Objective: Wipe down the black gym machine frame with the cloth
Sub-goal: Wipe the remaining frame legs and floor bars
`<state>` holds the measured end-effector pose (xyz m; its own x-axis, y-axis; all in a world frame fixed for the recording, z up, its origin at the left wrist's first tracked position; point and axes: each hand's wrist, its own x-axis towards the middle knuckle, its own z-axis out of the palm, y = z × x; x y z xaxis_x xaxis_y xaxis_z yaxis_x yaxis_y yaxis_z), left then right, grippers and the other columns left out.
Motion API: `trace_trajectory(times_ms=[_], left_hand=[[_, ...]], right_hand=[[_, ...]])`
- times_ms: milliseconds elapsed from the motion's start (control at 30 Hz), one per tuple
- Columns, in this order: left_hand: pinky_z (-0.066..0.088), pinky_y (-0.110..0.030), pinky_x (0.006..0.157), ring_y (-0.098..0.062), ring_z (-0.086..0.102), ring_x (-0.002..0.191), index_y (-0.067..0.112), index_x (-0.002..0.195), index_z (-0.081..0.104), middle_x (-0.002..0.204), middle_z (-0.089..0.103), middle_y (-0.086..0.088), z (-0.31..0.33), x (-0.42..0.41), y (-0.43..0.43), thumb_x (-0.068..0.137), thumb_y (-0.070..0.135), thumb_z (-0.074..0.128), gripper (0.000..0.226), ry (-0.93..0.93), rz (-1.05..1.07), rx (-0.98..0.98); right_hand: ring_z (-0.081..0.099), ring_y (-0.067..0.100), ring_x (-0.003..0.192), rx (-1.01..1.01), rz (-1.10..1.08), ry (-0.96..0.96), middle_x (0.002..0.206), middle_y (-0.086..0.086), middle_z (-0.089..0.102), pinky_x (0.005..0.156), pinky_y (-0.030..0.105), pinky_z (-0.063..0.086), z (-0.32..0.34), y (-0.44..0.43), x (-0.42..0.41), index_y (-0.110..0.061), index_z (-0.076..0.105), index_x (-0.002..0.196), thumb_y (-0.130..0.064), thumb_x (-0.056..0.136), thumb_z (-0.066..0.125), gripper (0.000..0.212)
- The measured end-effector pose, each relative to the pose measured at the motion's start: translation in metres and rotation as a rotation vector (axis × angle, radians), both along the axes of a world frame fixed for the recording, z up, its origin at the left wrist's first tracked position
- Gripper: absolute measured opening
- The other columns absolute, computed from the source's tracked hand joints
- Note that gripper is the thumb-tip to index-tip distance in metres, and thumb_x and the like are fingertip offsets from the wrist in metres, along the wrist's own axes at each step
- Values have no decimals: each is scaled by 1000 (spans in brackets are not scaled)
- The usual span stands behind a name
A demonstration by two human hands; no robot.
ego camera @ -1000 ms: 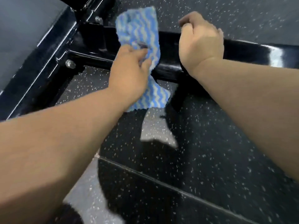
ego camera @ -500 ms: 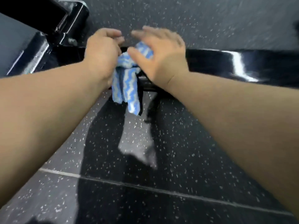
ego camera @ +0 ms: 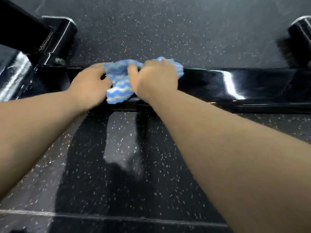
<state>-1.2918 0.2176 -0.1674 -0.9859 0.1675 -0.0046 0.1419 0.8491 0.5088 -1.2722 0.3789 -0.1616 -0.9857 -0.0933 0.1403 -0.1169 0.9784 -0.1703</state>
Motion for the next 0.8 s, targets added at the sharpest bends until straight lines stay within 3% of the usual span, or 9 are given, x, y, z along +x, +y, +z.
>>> trace_trajectory(times_ms=[67,133,200,267,400,533,667,733,800], left_hand=[[33,-19,88,-18,52,118,21,125,62,128,61,1,1,-1,-2,93,6,44,40,1,33,-4],[27,-13,100,-13,45,129,25,129,59,138,54,6,0,-1,-6,94,5,41,45,12,31,-3],[22,-14,106,-11,40,134,30,131,57,143,48,11,-2,1,-4,96,8,38,46,32,63,-18],[27,-20,105,-18,41,132,27,132,55,143,48,5,-5,4,2,95,7,35,47,79,88,-59],[34,-31,101,-27,44,126,21,132,54,140,50,-6,-8,7,11,90,2,35,50,137,95,-97],[38,-36,93,-32,48,119,15,125,58,132,55,-11,-10,5,4,89,2,40,42,163,33,-117],[32,-29,106,-20,43,130,24,130,56,140,52,3,-11,4,-1,92,6,36,47,173,36,-73],[32,-30,107,-16,42,131,26,131,55,142,49,8,-13,5,3,93,7,34,47,161,68,-73],[35,-32,103,-17,42,129,28,129,55,141,49,8,-14,5,7,91,7,34,48,166,117,-88]], right_hand=[[56,33,110,-69,-18,-45,117,10,64,86,35,37,1,6,-8,-16,62,114,-33,100,35,36],[55,31,115,-96,-131,-157,123,11,61,91,34,40,3,42,-18,-16,60,114,-34,95,40,33],[53,33,119,-12,-347,-325,131,14,56,96,35,40,16,89,-25,-13,57,122,-36,90,40,42],[51,34,120,110,-476,-445,134,15,54,95,34,40,29,108,-19,-10,56,126,-37,93,38,46],[51,33,123,-4,-250,-430,137,16,53,96,34,41,29,54,-35,-8,57,128,-23,95,37,41],[49,28,125,-149,-69,-414,140,13,51,95,29,38,23,2,-48,-9,56,129,-28,99,33,42],[45,30,129,-48,-176,-499,143,16,47,98,29,36,23,58,-51,-10,51,135,-38,100,33,49],[45,31,129,-3,-207,-604,142,16,48,99,32,36,26,88,-49,-9,52,133,-33,99,35,45],[46,33,127,-23,-216,-589,141,17,48,99,35,37,23,85,-54,-7,53,132,-26,99,37,42]])
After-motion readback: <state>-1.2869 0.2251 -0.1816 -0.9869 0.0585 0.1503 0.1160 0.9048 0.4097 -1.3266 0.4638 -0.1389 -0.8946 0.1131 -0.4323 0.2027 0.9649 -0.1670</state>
